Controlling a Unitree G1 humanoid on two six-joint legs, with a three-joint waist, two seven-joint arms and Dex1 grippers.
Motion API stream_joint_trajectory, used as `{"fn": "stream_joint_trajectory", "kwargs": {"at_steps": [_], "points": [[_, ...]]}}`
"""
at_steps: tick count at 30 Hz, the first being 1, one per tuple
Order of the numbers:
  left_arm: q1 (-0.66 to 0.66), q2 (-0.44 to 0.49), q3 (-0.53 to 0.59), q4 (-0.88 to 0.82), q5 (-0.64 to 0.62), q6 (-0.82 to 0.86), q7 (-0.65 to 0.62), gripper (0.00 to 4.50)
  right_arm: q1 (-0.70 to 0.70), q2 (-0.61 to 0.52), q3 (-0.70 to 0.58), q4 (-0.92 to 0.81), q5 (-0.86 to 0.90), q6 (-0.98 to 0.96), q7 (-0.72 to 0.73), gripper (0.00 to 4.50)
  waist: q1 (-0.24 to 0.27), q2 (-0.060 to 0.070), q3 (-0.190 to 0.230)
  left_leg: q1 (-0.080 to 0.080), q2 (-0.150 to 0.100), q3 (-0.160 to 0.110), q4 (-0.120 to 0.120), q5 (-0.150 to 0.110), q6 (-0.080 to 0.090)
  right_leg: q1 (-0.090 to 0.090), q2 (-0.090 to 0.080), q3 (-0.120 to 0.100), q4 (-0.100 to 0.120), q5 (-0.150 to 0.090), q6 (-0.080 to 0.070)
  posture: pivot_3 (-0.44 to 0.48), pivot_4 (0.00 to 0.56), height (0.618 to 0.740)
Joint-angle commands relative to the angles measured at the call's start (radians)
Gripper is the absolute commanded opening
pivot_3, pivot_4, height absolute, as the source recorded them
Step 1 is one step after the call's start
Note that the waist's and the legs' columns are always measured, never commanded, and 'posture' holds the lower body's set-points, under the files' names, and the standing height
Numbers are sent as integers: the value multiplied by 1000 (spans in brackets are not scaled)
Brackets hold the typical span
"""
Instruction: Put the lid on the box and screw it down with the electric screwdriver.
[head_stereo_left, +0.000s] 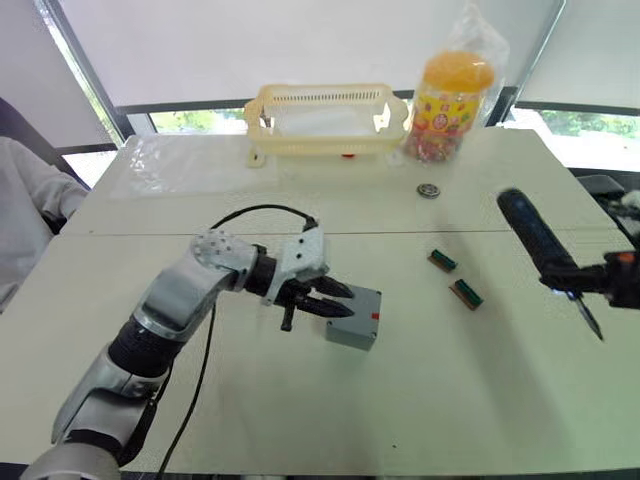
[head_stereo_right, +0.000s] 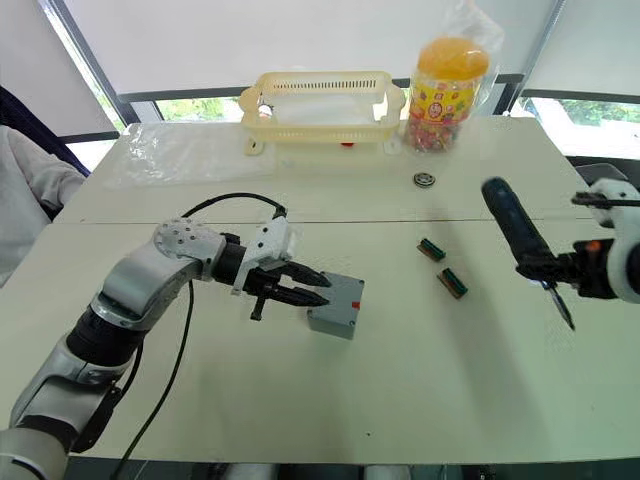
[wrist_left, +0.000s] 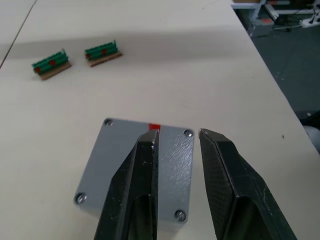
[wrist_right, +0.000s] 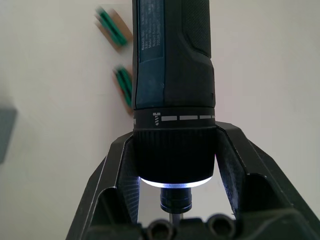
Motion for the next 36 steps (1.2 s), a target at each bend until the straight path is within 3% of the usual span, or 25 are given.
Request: {"fn": "stream_joint_trajectory", "kwargs": {"at_steps": [1,5,12,19,25,31,36], "points": [[10,-11,-10,-57,-10,-6,23,1245,56,-29,-52,33,62,7,-14,1989,-4,1,1,0,0,0,3,0,0,1,0,0,1,0,0,0,150,740],[33,-26,-16,-82,-17,20,57,1245,106,15,-61,62,60,7,-105,1989,-17,2,3,1,0,2,7,1,1,2,0,3,1,4,0,0,150,740],[66,-31,-20,-75,-10,48,116,1245,49,195,-69,31,74,7,-308,1989,-25,2,3,4,0,2,6,3,2,4,2,4,2,8,4,0,150,740],[73,-18,-41,-67,10,30,128,1245,34,307,-65,-5,46,7,-395,1989,-24,2,3,3,0,1,7,3,1,4,2,4,2,8,4,0,150,740],[78,-7,-35,-62,12,18,120,1245,36,353,-72,-35,-72,-15,-416,4477,-23,2,3,4,0,1,7,4,1,5,2,5,3,8,4,0,150,740],[61,-37,66,11,-36,26,170,1245,-46,371,-118,-70,-79,-64,-311,4477,-24,2,3,5,0,2,7,4,1,5,2,5,3,9,5,0,150,740],[3,-63,255,123,-85,86,304,1245,-132,352,-65,-90,-177,-355,-174,4477,-27,2,3,5,0,1,8,4,1,5,2,5,4,9,5,0,150,740]]}}
